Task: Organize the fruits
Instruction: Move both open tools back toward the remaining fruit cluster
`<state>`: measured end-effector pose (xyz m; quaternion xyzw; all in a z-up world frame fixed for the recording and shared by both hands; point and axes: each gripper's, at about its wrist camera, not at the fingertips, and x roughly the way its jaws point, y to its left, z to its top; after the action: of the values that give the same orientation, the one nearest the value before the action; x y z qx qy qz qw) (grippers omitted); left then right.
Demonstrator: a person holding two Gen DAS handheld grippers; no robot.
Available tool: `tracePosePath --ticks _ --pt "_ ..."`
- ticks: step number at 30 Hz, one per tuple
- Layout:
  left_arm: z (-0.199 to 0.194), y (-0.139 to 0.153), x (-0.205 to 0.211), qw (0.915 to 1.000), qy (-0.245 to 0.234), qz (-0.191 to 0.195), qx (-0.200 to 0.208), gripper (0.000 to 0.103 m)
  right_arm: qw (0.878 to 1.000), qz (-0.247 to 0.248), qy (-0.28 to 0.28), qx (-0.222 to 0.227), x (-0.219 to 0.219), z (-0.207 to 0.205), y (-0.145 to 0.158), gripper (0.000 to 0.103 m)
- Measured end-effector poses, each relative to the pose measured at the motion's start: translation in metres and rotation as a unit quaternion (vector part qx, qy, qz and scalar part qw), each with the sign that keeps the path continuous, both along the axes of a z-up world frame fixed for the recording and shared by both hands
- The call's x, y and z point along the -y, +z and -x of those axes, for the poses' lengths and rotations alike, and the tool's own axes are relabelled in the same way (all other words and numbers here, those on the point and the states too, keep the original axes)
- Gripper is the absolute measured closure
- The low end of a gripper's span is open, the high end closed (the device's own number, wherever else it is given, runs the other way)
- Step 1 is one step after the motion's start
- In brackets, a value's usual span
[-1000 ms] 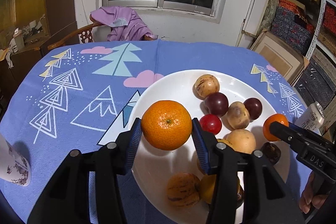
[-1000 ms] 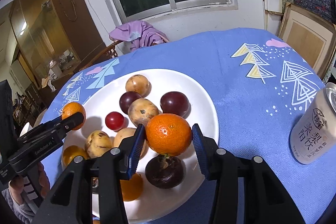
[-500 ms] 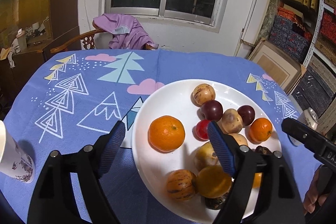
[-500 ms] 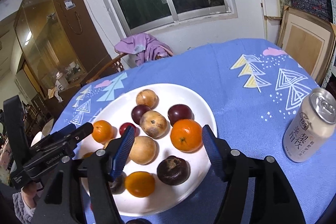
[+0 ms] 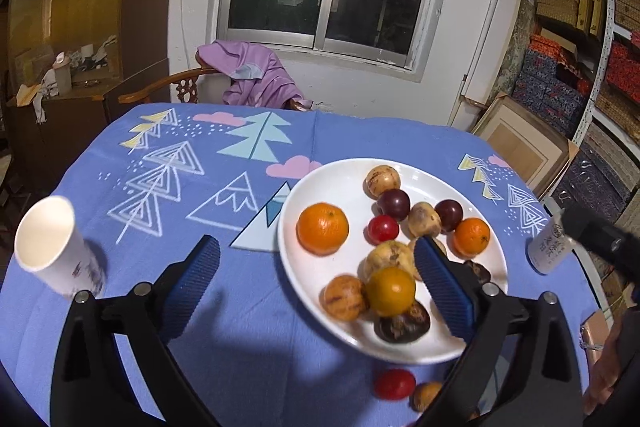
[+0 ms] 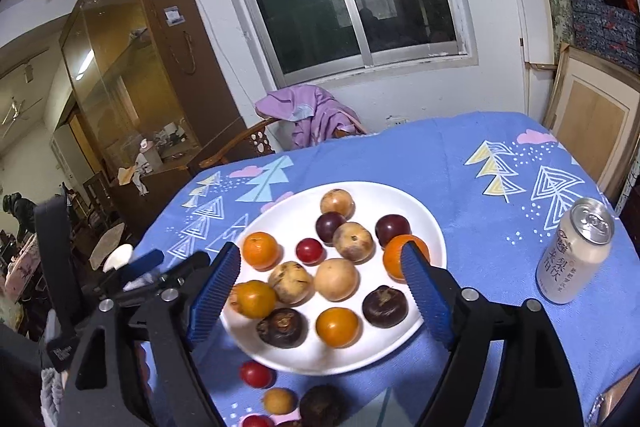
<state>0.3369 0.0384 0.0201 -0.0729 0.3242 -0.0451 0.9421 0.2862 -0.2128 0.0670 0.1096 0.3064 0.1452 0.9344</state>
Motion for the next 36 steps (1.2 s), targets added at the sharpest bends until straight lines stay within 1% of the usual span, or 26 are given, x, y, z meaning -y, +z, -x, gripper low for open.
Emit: tracePosePath --ticks 2,4,6,7,8,10,12,14,15,17,20,22,26,30,33,36 --pt "0.009 0.000 -0.002 0.9999 0.003 0.002 -0.010 0.007 1.000 0.002 0.003 0.008 -0.001 0.015 0.008 0.015" --pt "0.022 0.002 -0.004 0.9998 0.007 0.016 -0.014 0.007 1.000 0.009 0.008 0.016 0.001 0.034 0.013 0.014" --pt "0.034 0.001 0.000 0.9995 -0.004 0.023 -0.019 0.007 1.000 0.017 0.005 0.021 0.006 0.053 0.014 0.007" --pt "0.041 0.000 0.003 0.9996 -0.011 0.018 -0.020 0.007 1.000 0.018 -0.001 0.024 0.011 0.064 0.012 0.005" --pt "0.052 -0.003 0.007 0.9997 -0.016 0.004 -0.020 0.007 0.999 0.018 -0.010 0.027 0.018 0.075 0.008 0.004" --pt "0.067 -0.012 0.014 0.9993 -0.021 -0.021 -0.021 0.006 0.999 0.021 -0.023 0.021 0.030 0.090 -0.003 0.004" --pt "0.080 -0.025 0.019 0.9982 -0.021 -0.046 -0.032 0.006 0.999 0.019 -0.039 0.013 0.045 0.103 -0.017 0.004" --pt "0.088 -0.034 0.021 0.9976 -0.019 -0.054 -0.039 0.006 0.998 0.015 -0.053 -0.009 0.059 0.111 -0.033 0.004" --pt "0.090 -0.036 0.021 0.9976 -0.018 -0.053 -0.040 0.006 0.998 0.008 -0.060 -0.024 0.066 0.112 -0.040 0.004" --pt "0.094 -0.039 0.026 0.9975 -0.023 -0.054 -0.039 0.006 0.997 -0.016 -0.065 -0.041 0.076 0.111 -0.046 0.004" --pt "0.095 -0.044 0.038 0.9955 -0.033 -0.081 -0.035 0.006 0.996 -0.039 -0.069 -0.049 0.085 0.110 -0.047 0.004" --pt "0.093 -0.048 0.045 0.9939 -0.038 -0.098 -0.035 0.006 0.995 -0.042 -0.075 -0.051 0.088 0.110 -0.047 0.004" --pt "0.085 -0.056 0.058 0.9914 -0.053 -0.112 -0.042 0.006 0.995 -0.043 -0.076 -0.057 0.086 0.109 -0.049 0.004" --pt "0.077 -0.058 0.066 0.9890 -0.053 -0.134 -0.035 0.006 0.995 -0.037 -0.071 -0.060 0.081 0.109 -0.050 0.004" --pt "0.070 -0.060 0.066 0.9885 -0.044 -0.140 -0.036 0.006 0.995 -0.031 -0.067 -0.060 0.077 0.109 -0.050 0.004" --pt "0.060 -0.064 0.058 0.9893 -0.035 -0.130 -0.056 0.006 0.996 -0.028 -0.063 -0.061 0.075 0.108 -0.052 0.004"
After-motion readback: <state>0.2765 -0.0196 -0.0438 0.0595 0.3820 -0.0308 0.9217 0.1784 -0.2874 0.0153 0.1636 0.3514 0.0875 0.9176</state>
